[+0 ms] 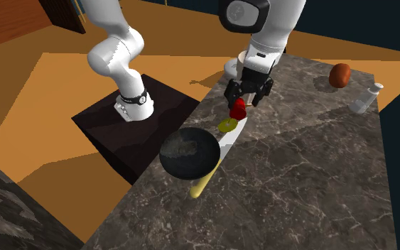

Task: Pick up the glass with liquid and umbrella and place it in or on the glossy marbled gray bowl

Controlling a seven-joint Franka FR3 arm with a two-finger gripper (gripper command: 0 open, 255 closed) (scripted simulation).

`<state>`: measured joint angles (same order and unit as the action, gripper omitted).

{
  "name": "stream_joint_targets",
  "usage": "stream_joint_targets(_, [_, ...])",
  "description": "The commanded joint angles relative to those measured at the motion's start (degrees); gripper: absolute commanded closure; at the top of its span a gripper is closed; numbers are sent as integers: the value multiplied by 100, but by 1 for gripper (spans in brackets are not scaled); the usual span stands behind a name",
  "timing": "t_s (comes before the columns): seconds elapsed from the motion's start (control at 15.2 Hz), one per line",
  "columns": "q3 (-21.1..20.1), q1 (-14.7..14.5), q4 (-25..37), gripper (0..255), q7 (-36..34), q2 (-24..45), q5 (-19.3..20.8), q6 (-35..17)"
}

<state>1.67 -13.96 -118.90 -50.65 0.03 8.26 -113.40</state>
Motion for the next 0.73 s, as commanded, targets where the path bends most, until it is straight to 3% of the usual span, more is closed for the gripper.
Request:
stream_joint_targets(0.0, [3,3,-98,0,-58,55,13,-150])
stream_joint_targets(0.59, [11,11,-183,0,-62,89,21,-269])
stream_joint_targets(0.66, [11,11,-183,255,-62,89,21,-269])
